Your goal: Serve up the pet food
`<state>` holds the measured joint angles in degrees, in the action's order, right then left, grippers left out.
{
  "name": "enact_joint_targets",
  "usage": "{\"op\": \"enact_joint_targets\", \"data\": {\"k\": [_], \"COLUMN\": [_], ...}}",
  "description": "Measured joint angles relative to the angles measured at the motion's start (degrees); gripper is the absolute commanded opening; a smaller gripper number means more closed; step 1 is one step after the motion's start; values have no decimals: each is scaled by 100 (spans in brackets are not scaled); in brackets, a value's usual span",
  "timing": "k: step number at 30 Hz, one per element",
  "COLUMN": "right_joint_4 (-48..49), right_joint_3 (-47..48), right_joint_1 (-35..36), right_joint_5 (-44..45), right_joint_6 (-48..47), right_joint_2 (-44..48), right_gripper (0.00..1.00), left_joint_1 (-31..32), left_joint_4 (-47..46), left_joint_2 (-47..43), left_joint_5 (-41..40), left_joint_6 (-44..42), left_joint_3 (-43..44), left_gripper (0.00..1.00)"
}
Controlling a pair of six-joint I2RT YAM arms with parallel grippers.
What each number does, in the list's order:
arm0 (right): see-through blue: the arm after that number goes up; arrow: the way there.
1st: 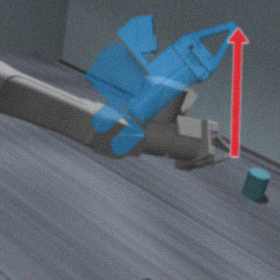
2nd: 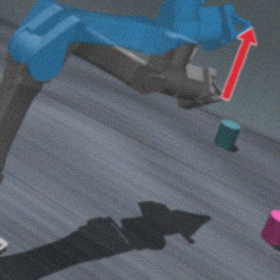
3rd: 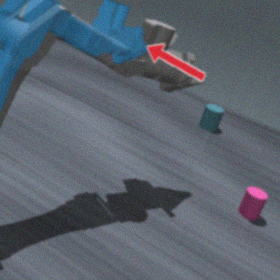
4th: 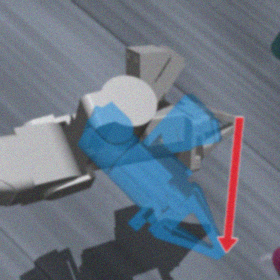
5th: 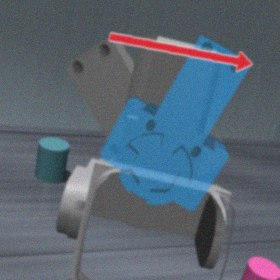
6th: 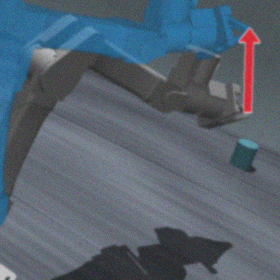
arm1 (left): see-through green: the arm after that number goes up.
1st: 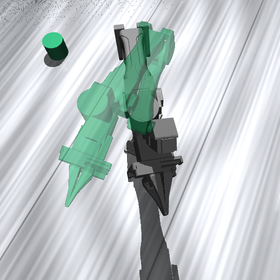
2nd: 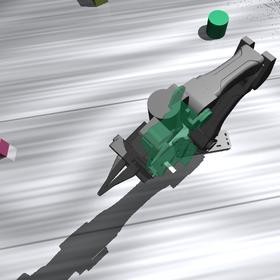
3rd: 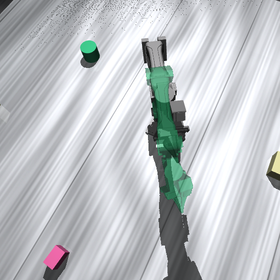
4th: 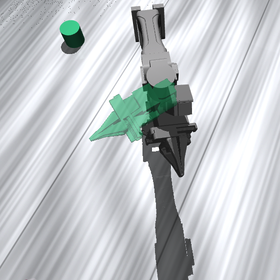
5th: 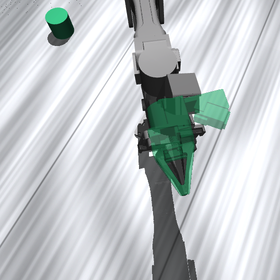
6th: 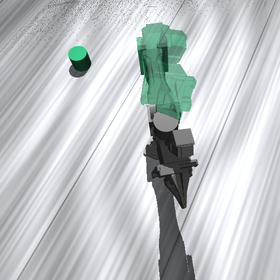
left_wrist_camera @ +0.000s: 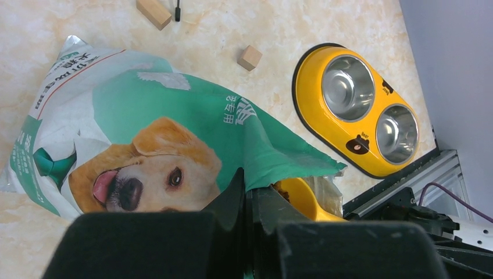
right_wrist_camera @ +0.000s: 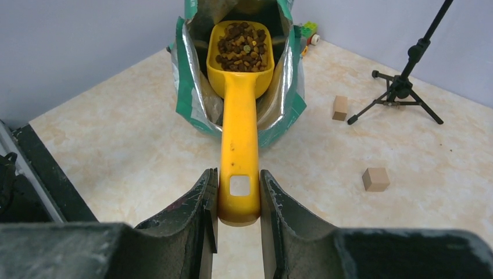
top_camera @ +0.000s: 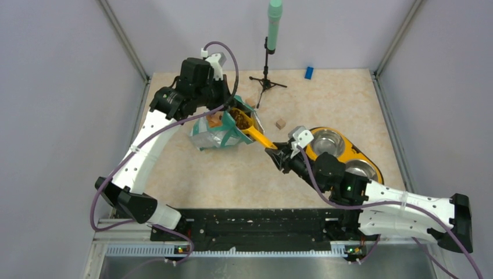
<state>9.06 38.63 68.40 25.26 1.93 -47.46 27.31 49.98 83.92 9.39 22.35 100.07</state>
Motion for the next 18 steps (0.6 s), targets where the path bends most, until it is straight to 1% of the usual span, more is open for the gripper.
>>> {"op": "enact_joint_targets", "data": {"k": [5, 9, 13, 18], "right_joint_4": [258, 227, 365, 282], "right_joint_3": [-210, -33, -243, 28], "right_joint_1": [2, 0, 0, 0], "right_joint_5": [-22, -50, -48, -63], "right_joint_6": [-48, -87, -116, -210], "right_joint_2": [50, -234, 44, -352], "right_gripper": [0, 0, 0, 0], "left_joint_1": [-7, -15, -15, -28], "left_joint_4": [7, 2, 4, -11], "left_joint_2": [-2, -7, -7, -7], "left_joint_5": [0, 0, -2, -2], "left_joint_6": [26, 44, 63, 122], "left_joint_3": [0, 0, 0, 0], "left_gripper": [0, 0, 0, 0]}}
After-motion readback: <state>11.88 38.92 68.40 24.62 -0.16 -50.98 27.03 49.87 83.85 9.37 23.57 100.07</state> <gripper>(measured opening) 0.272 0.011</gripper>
